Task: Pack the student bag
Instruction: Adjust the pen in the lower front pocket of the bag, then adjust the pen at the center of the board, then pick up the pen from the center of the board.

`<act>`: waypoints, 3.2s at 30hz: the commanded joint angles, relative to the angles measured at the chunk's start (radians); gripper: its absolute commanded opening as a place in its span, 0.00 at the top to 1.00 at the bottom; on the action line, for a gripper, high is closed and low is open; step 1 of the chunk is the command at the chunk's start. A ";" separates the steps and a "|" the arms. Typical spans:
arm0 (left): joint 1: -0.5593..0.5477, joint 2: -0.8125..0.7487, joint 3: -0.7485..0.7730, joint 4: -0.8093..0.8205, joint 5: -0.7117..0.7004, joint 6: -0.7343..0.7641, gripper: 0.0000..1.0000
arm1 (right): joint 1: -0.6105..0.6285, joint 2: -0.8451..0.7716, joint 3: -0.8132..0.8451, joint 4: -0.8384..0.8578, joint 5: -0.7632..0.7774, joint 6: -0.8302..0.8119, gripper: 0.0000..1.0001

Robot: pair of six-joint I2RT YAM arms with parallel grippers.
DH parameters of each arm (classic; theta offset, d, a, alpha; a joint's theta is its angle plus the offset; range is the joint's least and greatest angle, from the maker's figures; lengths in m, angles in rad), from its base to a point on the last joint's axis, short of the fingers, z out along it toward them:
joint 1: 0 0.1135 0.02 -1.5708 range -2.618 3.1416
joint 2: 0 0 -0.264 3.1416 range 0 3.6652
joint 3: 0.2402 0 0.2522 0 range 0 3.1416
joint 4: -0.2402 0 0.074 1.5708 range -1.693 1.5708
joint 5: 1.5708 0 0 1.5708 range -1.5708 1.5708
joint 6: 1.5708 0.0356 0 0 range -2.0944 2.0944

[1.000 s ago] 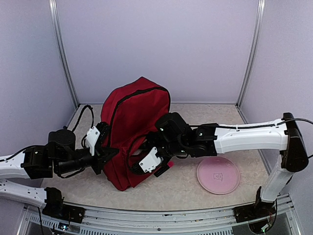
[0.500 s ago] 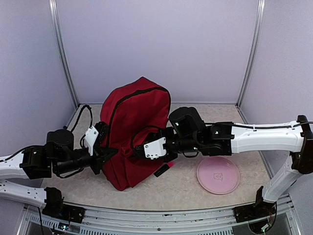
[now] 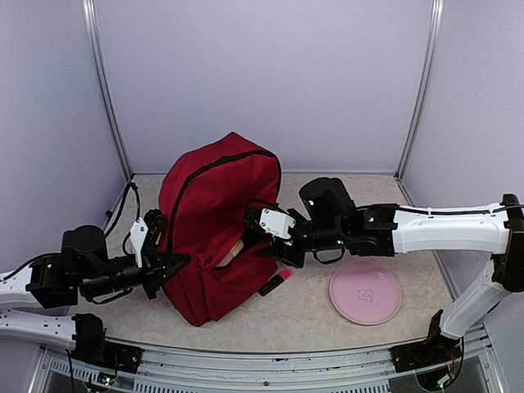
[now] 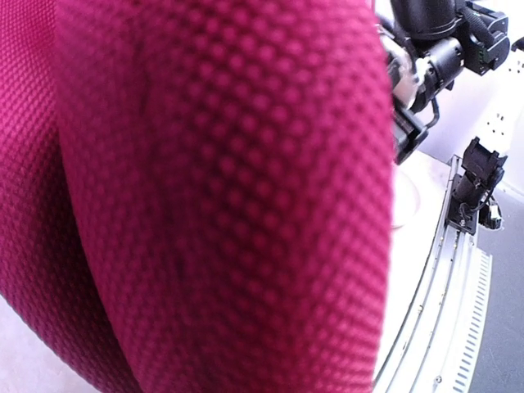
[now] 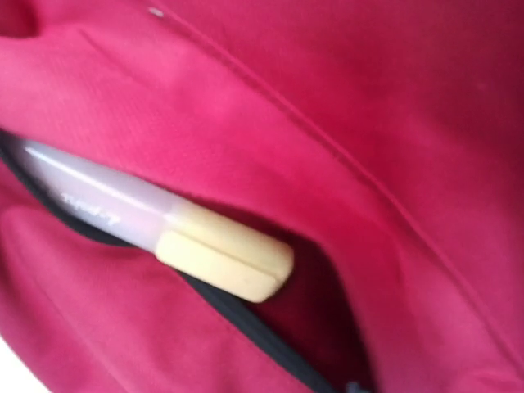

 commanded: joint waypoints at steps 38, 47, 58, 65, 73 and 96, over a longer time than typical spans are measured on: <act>-0.008 -0.026 0.075 0.098 -0.084 0.005 1.00 | -0.062 0.023 0.318 -0.536 -0.411 -0.127 0.46; -0.009 -0.025 0.081 0.065 -0.248 -0.029 1.00 | -0.272 -0.177 -0.131 -0.139 -0.445 0.280 0.27; -0.022 -0.013 0.076 0.057 -0.263 -0.031 1.00 | -0.380 0.231 -0.022 -0.059 -0.305 0.437 0.41; -0.029 -0.002 0.086 0.052 -0.273 -0.020 1.00 | -0.357 0.409 0.052 -0.066 -0.342 0.445 0.58; -0.030 0.002 0.084 0.060 -0.272 -0.013 1.00 | -0.267 0.398 -0.041 -0.096 -0.411 0.424 0.70; -0.046 0.016 0.083 0.065 -0.278 -0.007 1.00 | 0.114 0.143 -0.206 0.063 0.239 0.640 0.01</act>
